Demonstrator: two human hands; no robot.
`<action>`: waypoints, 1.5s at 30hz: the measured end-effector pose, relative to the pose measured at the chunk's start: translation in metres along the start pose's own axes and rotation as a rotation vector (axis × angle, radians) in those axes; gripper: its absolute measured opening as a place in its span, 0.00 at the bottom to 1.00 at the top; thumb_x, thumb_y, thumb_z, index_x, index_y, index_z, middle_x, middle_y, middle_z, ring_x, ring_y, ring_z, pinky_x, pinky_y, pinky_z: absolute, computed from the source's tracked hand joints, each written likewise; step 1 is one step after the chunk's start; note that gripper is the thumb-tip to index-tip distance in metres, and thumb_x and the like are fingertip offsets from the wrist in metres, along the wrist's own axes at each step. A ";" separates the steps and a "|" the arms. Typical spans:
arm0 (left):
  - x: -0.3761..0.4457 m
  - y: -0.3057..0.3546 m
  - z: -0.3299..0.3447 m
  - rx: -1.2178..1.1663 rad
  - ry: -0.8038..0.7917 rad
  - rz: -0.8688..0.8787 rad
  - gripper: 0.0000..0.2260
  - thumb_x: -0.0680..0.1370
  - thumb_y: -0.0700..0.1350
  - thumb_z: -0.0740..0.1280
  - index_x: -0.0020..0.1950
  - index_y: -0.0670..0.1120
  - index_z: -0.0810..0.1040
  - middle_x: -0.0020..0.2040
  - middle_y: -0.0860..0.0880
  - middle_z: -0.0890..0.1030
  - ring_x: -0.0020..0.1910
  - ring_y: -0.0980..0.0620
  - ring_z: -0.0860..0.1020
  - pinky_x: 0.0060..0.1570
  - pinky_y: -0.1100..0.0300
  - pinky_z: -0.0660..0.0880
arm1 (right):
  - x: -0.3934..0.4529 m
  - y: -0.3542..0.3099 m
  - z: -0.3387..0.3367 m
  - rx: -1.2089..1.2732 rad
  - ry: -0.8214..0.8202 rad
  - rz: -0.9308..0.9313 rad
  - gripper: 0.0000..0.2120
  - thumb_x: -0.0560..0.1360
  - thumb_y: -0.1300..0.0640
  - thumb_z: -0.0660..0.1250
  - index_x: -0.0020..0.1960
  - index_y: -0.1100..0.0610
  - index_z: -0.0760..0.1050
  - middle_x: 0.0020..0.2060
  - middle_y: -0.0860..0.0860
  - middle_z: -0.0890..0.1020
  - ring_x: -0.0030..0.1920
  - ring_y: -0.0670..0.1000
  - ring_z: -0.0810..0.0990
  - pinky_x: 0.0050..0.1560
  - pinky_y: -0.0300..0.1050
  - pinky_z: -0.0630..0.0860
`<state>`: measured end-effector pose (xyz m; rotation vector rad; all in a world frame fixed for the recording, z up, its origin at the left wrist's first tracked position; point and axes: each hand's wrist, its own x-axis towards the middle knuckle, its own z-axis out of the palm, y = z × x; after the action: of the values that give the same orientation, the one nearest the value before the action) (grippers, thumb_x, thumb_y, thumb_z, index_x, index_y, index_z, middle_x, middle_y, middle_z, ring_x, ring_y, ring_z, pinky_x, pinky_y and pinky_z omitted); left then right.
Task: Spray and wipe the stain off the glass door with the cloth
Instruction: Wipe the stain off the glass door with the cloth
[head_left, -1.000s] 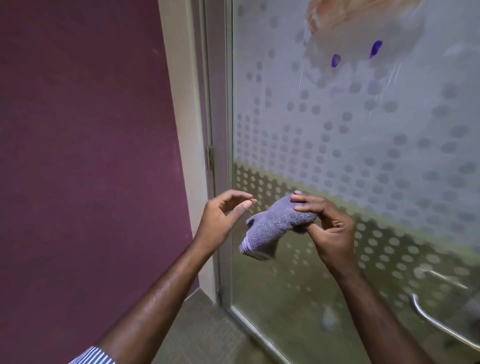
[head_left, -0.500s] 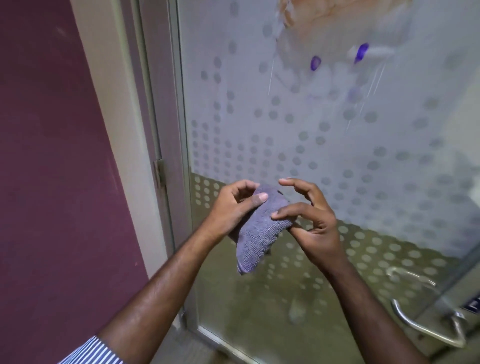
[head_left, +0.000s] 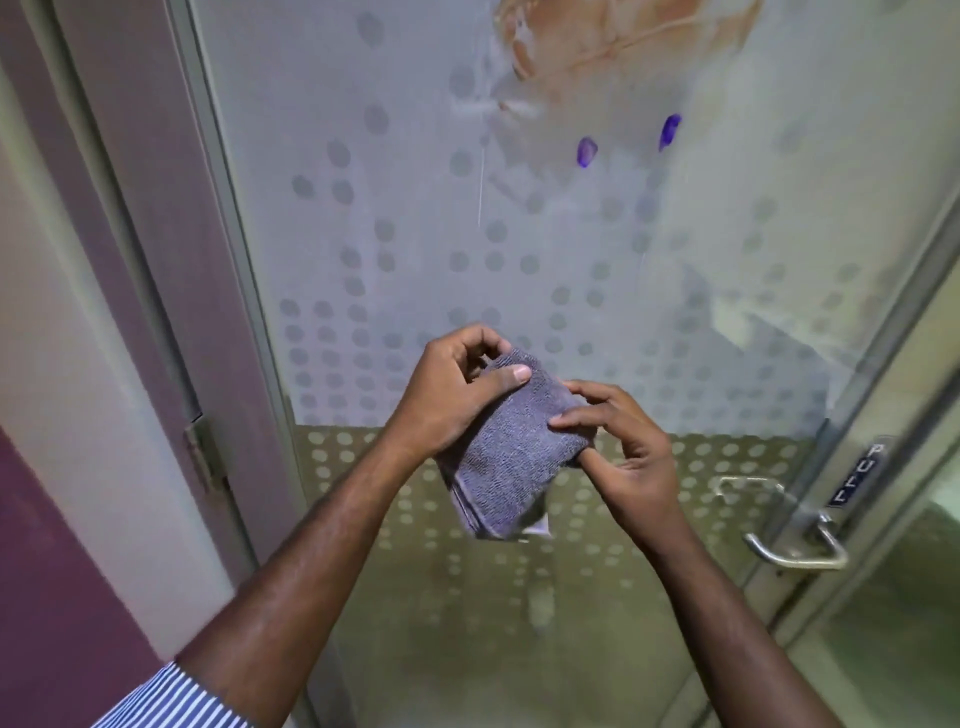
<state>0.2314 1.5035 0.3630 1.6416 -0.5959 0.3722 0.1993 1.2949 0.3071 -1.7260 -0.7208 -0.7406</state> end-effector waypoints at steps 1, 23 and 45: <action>0.004 0.002 -0.002 0.028 -0.033 0.026 0.08 0.72 0.44 0.77 0.44 0.51 0.78 0.36 0.56 0.78 0.34 0.56 0.72 0.36 0.65 0.70 | -0.005 0.000 0.003 -0.022 0.036 0.043 0.28 0.64 0.83 0.67 0.52 0.54 0.85 0.61 0.54 0.82 0.66 0.53 0.79 0.68 0.52 0.76; -0.008 0.018 0.086 0.626 -0.267 1.205 0.08 0.80 0.37 0.71 0.46 0.50 0.84 0.49 0.51 0.85 0.42 0.53 0.78 0.28 0.59 0.69 | -0.034 -0.031 -0.011 1.025 0.819 0.860 0.31 0.79 0.32 0.57 0.50 0.56 0.86 0.47 0.56 0.87 0.48 0.52 0.87 0.55 0.49 0.83; 0.089 -0.021 -0.124 1.277 0.544 0.670 0.25 0.84 0.47 0.60 0.79 0.38 0.63 0.81 0.37 0.61 0.81 0.35 0.56 0.76 0.28 0.47 | 0.110 0.079 -0.064 -0.612 0.913 0.099 0.35 0.81 0.40 0.55 0.83 0.49 0.49 0.84 0.56 0.54 0.81 0.50 0.47 0.79 0.71 0.48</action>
<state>0.3271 1.6124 0.4159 2.3034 -0.4724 1.9244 0.3207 1.2258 0.3605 -1.6565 0.2515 -1.6303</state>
